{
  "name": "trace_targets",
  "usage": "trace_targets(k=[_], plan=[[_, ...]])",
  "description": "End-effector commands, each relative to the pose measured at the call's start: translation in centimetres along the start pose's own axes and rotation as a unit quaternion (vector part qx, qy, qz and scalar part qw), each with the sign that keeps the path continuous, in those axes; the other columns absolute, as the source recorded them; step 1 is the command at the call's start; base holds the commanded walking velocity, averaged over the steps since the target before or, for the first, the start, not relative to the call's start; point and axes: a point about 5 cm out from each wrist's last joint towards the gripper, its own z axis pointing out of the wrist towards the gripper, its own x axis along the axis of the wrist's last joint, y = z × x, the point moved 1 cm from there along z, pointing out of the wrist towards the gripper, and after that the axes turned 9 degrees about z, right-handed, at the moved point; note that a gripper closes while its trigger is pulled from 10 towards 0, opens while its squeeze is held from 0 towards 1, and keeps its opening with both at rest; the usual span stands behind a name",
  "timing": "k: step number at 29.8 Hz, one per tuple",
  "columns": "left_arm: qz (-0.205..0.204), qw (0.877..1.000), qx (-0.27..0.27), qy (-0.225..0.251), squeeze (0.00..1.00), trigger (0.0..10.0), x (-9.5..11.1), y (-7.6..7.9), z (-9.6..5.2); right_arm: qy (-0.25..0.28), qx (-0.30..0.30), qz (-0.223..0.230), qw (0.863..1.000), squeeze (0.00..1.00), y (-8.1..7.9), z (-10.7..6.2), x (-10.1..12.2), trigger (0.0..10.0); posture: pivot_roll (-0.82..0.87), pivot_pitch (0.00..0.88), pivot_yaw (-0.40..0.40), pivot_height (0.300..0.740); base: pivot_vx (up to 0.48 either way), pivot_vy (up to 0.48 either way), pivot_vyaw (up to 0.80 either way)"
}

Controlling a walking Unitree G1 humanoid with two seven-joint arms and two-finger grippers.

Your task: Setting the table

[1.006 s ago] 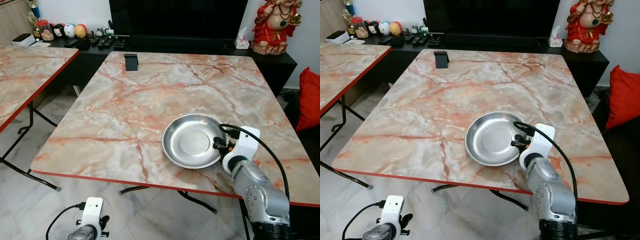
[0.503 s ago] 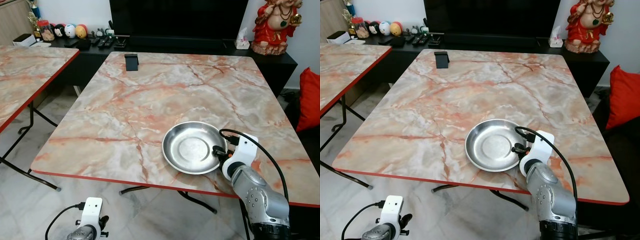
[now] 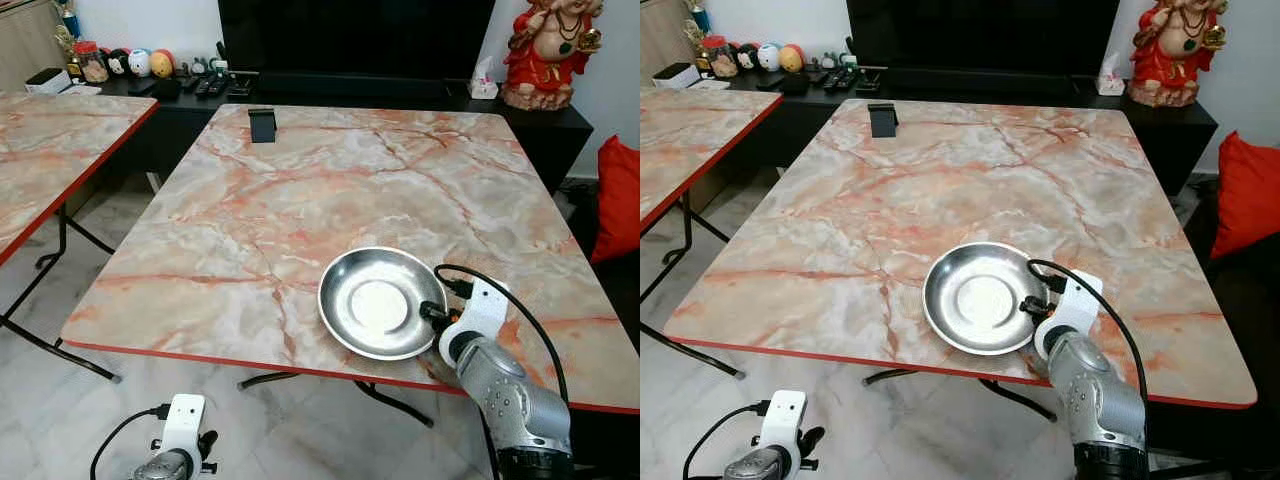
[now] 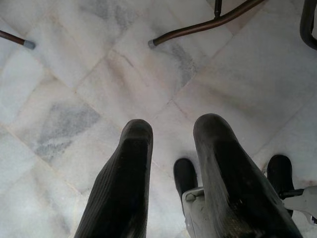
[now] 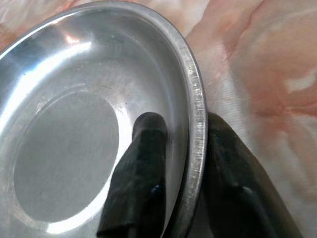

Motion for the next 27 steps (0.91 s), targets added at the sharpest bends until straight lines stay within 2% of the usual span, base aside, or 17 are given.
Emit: trace_targets(k=[1,9,10,11,16,17,18,23,27], plan=[[0.003,1.0,0.002,-0.011,0.0,10.0,-0.4,-0.1,-0.1,-0.004,-0.011,-0.009,1.0,0.0,0.2,0.0,-0.2,10.0,-0.02,0.0,0.009,0.74,0.0,0.0,0.0],[0.002,1.0,0.002,-0.011,0.0,10.0,-0.3,-0.2,0.0,0.022,-0.011,-0.014,1.0,0.0,0.1,-0.1,0.9,10.0,-0.02,0.0,0.01,0.74,0.0,0.0,0.0],[0.002,1.0,0.002,-0.011,0.0,10.0,-0.3,-0.2,0.0,0.029,-0.002,-0.016,0.999,0.19,-0.1,-0.2,1.2,10.0,-0.02,0.0,0.01,0.74,0.0,0.0,0.0],[0.002,1.0,0.002,-0.011,0.0,10.0,-0.3,-0.2,0.0,0.035,0.004,-0.018,0.999,1.0,-0.3,-0.2,1.4,10.0,-0.02,0.0,0.01,0.74,0.0,0.0,0.0],[0.003,1.0,0.002,-0.01,0.0,10.0,-0.3,-0.2,0.0,0.041,0.011,-0.019,0.999,1.0,-0.7,-0.3,1.8,10.0,-0.02,0.0,0.01,0.74,0.0,0.0,0.0],[0.002,1.0,0.002,-0.01,0.0,10.0,-0.3,-0.2,0.0,0.042,0.012,-0.02,0.999,0.25,-0.8,-0.3,1.9,10.0,-0.02,0.0,0.01,0.74,0.0,0.0,0.0],[0.002,1.0,0.001,-0.01,0.0,10.0,-0.3,-0.1,0.0,0.047,0.019,-0.014,0.999,0.0,-1.1,-0.4,2.2,10.0,-0.02,0.0,0.01,0.74,0.0,0.0,0.0],[0.003,1.0,0.0,-0.011,0.0,10.0,-0.3,-0.1,0.0,0.086,0.064,0.022,0.994,0.0,-2.6,-0.9,3.9,10.0,-0.02,0.0,0.01,0.74,0.0,0.0,0.0],[0.006,1.0,-0.002,-0.011,0.0,10.0,-0.3,-0.1,0.0,0.107,0.096,0.02,0.989,0.0,-3.3,-1.2,4.4,10.0,-0.02,0.0,0.008,0.74,0.0,0.0,0.0]])
